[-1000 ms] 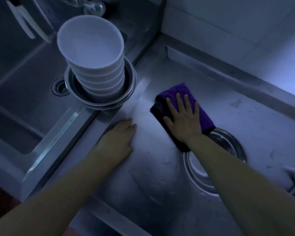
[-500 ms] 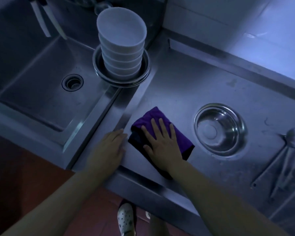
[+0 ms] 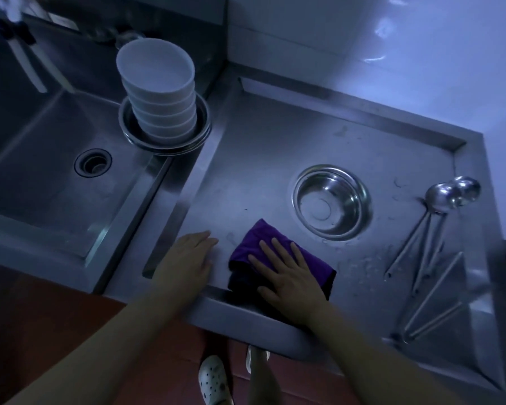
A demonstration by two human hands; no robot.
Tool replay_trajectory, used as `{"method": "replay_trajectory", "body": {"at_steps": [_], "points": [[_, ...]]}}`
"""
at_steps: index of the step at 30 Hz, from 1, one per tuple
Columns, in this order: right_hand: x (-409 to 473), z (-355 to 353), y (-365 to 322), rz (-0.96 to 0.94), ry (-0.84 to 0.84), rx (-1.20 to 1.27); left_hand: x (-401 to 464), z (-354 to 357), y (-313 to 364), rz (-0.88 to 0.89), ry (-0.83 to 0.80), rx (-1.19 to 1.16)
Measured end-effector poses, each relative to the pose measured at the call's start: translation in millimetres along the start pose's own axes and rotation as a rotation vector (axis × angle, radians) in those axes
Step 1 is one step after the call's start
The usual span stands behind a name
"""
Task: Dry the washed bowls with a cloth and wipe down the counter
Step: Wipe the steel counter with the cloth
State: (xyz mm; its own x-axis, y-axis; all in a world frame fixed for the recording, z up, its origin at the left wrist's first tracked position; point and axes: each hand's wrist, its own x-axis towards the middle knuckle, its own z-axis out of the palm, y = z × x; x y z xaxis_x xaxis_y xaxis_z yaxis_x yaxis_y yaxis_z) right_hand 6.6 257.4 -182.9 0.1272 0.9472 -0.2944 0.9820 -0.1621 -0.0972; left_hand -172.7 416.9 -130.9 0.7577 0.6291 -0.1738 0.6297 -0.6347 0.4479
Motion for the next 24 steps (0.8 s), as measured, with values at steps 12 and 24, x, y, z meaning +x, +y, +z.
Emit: {"method": "replay_trajectory", "body": {"at_steps": [12,24], "points": [[-52,-12,46,0.089,-0.020,-0.021,22,12,31,0.103,-0.156,0.194],[113,-35,75,-0.233,0.015,0.067,134,4,70,-0.275,0.041,0.245]]}}
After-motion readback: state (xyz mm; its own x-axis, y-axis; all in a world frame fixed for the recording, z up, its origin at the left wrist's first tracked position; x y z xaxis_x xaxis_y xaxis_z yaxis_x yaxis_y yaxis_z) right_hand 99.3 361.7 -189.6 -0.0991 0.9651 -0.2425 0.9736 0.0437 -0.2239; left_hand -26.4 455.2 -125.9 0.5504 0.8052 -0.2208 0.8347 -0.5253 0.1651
